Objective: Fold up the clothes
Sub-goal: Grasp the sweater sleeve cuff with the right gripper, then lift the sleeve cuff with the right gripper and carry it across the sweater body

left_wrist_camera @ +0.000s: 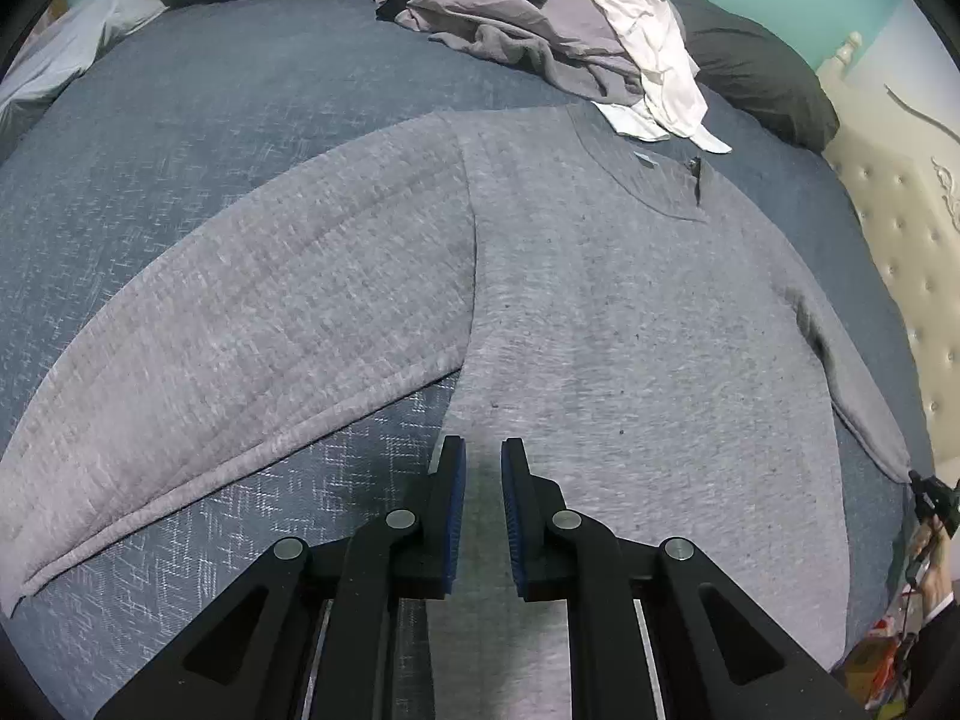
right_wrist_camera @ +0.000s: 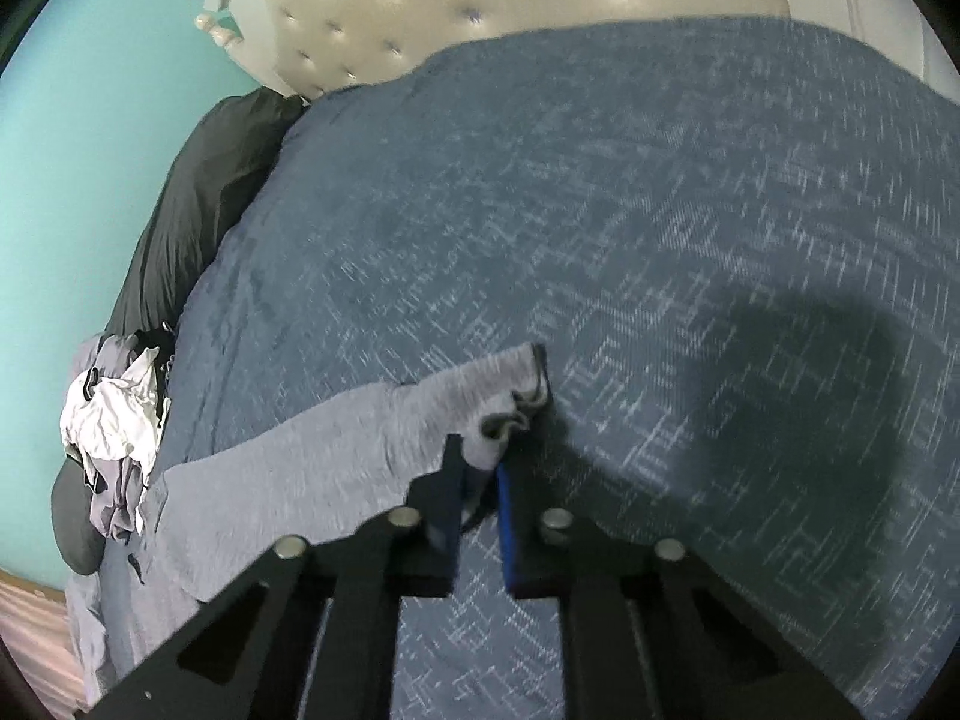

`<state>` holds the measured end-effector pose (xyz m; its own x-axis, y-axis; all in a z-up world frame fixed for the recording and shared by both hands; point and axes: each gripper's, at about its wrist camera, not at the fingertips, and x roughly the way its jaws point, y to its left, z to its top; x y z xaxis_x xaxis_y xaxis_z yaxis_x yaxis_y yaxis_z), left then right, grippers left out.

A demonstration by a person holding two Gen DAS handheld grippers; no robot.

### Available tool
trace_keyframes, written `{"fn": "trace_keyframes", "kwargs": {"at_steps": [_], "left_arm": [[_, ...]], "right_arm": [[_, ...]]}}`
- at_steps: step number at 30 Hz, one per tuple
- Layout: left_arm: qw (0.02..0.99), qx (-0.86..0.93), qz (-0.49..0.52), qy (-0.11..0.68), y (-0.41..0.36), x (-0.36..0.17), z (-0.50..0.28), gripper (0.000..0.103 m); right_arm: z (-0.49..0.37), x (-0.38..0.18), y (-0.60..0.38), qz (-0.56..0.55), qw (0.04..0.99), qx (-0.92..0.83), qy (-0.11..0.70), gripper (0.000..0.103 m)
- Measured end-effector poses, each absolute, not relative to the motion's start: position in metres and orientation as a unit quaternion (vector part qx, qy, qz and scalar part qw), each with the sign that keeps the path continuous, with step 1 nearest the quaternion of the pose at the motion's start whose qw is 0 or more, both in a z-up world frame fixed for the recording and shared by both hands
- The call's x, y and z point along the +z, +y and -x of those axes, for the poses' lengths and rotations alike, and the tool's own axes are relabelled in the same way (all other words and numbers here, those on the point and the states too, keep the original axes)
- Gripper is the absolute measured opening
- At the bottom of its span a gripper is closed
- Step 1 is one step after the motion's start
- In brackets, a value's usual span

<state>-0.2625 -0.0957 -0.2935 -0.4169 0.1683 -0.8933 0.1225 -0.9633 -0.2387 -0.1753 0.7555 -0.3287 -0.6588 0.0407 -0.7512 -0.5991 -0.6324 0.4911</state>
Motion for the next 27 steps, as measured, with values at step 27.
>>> {"fn": "trace_keyframes", "kwargs": {"at_steps": [27], "left_arm": [[0.017,0.827,0.548,-0.126,-0.079,-0.291,0.266,0.013]], "right_arm": [[0.244,-0.248,0.783,0.313,0.173,0.884,0.301,0.003]]}}
